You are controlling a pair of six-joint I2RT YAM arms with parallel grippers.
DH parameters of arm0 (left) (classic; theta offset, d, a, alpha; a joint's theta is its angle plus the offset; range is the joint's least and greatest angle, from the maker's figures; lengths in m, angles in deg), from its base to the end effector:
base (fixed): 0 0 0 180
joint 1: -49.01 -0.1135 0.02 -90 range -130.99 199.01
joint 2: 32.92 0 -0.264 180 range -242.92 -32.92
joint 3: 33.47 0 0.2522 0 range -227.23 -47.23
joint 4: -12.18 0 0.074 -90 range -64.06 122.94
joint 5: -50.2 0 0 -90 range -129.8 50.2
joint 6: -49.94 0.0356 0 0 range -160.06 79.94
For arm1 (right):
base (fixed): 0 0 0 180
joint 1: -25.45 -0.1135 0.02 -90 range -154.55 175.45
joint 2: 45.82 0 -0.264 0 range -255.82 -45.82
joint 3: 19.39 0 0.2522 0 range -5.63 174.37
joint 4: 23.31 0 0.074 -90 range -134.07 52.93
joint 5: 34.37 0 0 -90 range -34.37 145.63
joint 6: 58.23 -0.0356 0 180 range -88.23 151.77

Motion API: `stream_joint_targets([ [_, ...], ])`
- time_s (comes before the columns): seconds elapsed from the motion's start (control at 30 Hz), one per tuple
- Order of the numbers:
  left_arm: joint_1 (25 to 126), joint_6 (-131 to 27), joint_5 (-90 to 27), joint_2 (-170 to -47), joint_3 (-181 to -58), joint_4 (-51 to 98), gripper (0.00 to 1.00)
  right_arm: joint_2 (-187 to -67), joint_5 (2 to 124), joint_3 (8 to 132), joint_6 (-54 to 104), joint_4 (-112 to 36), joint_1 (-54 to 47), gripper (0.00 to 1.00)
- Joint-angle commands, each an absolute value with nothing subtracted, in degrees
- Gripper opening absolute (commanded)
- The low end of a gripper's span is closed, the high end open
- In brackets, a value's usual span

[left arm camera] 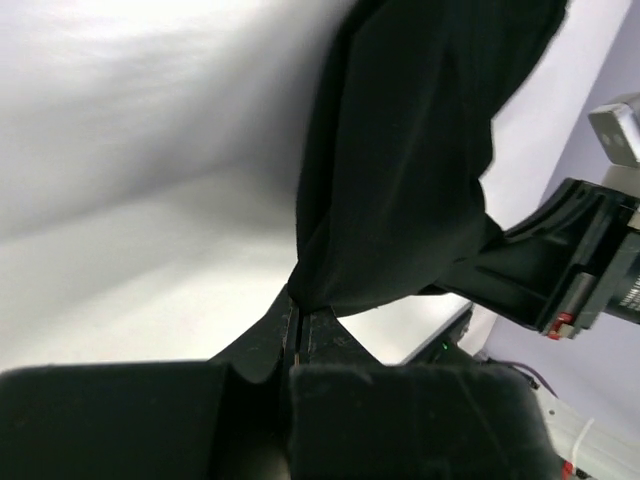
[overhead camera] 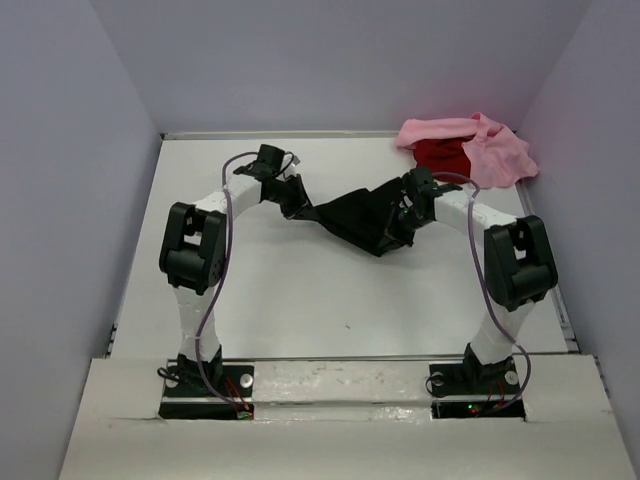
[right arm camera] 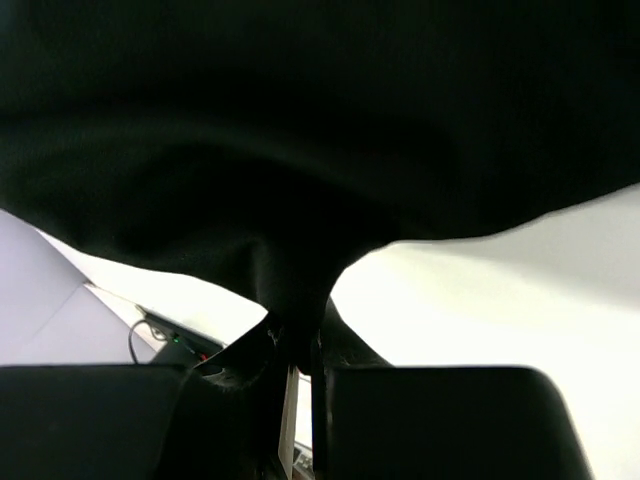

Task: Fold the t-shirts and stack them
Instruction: Fold the tshirt

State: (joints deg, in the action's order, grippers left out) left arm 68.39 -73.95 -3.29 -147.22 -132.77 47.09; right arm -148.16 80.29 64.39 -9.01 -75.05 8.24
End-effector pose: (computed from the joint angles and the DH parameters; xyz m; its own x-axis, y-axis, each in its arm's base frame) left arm 0.4065 -0.1654 0.2103 -0.9493 -0.1412 -0.2808 0.1190 0.6654 -0.7369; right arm 0.3312 0.1181 0.1910 -0.9444 0.3289 0.0013 0.2821 0.8078 0.5176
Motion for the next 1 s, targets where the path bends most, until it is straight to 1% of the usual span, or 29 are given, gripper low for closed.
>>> stream_joint_targets([
  [0.0,63.61,-70.65,-4.11,-150.41,-134.24,45.71,0.0,-155.21,81.99,73.01,-6.21,-74.69,8.84,0.0],
  [0.17,58.42,-68.45,-4.46,-153.94,-139.51,47.47,0.0,-164.54,86.55,83.82,-5.94,-76.62,8.31,0.0],
  [0.23,56.93,-67.75,-4.64,-154.38,-139.96,48.0,0.0,-167.09,87.18,89.62,-5.59,-78.02,6.21,0.0],
  [0.33,54.29,-67.05,-4.55,-153.33,-137.95,48.0,0.0,-171.67,89.37,96.29,-4.71,-81.19,3.5,0.0],
  [0.43,52.71,-66.34,-4.64,-150.09,-133.3,47.47,0.0,-173.43,91.13,98.34,-4.27,-83.13,1.03,0.0],
  [0.5,52.35,-65.9,-4.99,-146.92,-130.48,47.3,0.0,-172.65,92.36,97.29,-4.01,-83.22,0.49,0.0],
  [0.63,52.35,-66.25,-4.99,-140.25,-120.03,46.59,0.0,-169.4,95.79,91.24,-2.87,-83.13,-1.35,0.0],
  [0.73,52.44,-67.57,-3.95,-134.36,-112.84,46.33,0.0,-165.2,97.11,84.12,-1.2,-83.39,-1.35,0.0],
  [0.77,52.53,-67.92,-3.76,-132.86,-111.06,46.24,0.0,-163.95,97.55,80.01,-0.67,-83.39,-1.35,0.0],
  [0.87,53.58,-68.97,-4.55,-127.15,-106.84,47.64,0.0,-158.7,96.85,73.84,1.09,-83.3,-1.35,0.0],
  [0.9,54.1,-69.24,-5.08,-124.96,-106.21,48.95,0.0,-157.36,95.63,70.17,1.62,-83.3,-1.35,0.0],
  [0.97,56.03,-70.46,-6.74,-123.28,-104.46,50.63,0.0,-153.94,92.83,67.07,3.2,-83.57,-1.35,0.0],
])
